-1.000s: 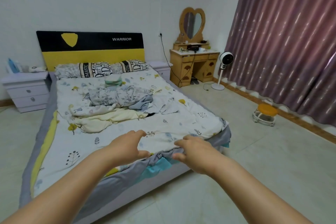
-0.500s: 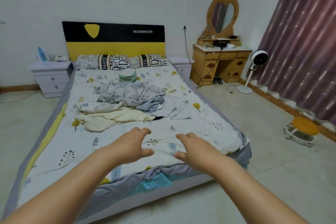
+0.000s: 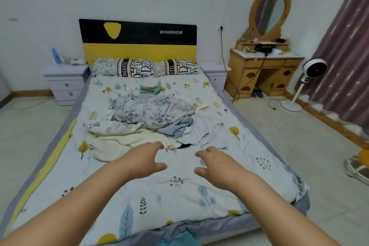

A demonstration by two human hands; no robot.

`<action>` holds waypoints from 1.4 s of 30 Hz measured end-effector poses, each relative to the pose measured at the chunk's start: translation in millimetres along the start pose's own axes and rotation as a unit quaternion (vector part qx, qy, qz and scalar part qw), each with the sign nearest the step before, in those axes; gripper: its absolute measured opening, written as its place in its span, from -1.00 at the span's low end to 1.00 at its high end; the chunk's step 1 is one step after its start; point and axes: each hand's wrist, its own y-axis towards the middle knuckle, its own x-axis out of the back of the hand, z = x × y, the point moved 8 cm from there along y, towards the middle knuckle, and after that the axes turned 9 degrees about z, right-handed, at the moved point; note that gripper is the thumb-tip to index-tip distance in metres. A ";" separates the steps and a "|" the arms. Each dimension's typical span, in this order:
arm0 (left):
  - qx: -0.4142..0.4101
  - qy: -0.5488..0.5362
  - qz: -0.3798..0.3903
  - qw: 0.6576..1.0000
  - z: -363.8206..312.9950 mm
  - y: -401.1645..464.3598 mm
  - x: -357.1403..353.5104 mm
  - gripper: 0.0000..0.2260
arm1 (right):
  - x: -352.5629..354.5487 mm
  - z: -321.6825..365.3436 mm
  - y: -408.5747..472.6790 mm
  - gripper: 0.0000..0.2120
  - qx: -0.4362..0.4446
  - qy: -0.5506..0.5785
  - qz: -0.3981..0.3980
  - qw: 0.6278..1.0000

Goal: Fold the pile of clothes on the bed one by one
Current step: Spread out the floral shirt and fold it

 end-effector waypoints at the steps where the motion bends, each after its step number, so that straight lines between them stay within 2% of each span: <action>1: 0.003 -0.002 0.001 1.000 2.7 8.5 4.0 -0.45 | 3.6 -1.8 10.3 -0.51 0.000 -0.001 0.004 1.000; 10: 0.052 -0.030 0.006 0.998 31.9 93.7 39.5 -0.53 | 53.0 -19.1 117.5 -0.55 0.036 -0.035 0.016 0.999; 20: 0.124 -0.070 -0.031 0.989 57.9 193.3 78.6 -0.56 | 106.6 -41.7 250.4 -0.60 0.088 -0.065 0.032 0.994; 27: 0.151 -0.106 -0.015 0.983 104.6 237.8 83.2 -0.48 | 105.3 -28.2 328.2 -0.62 0.105 -0.079 0.049 0.990; 33: 0.147 -0.092 0.014 0.985 160.0 290.2 88.4 -0.52 | 95.5 -12.5 399.3 -0.72 0.083 -0.086 0.052 0.991; 42: 0.159 -0.068 0.024 0.985 247.3 393.6 90.4 -0.61 | 74.4 -4.8 514.1 -0.73 0.044 -0.111 0.056 0.991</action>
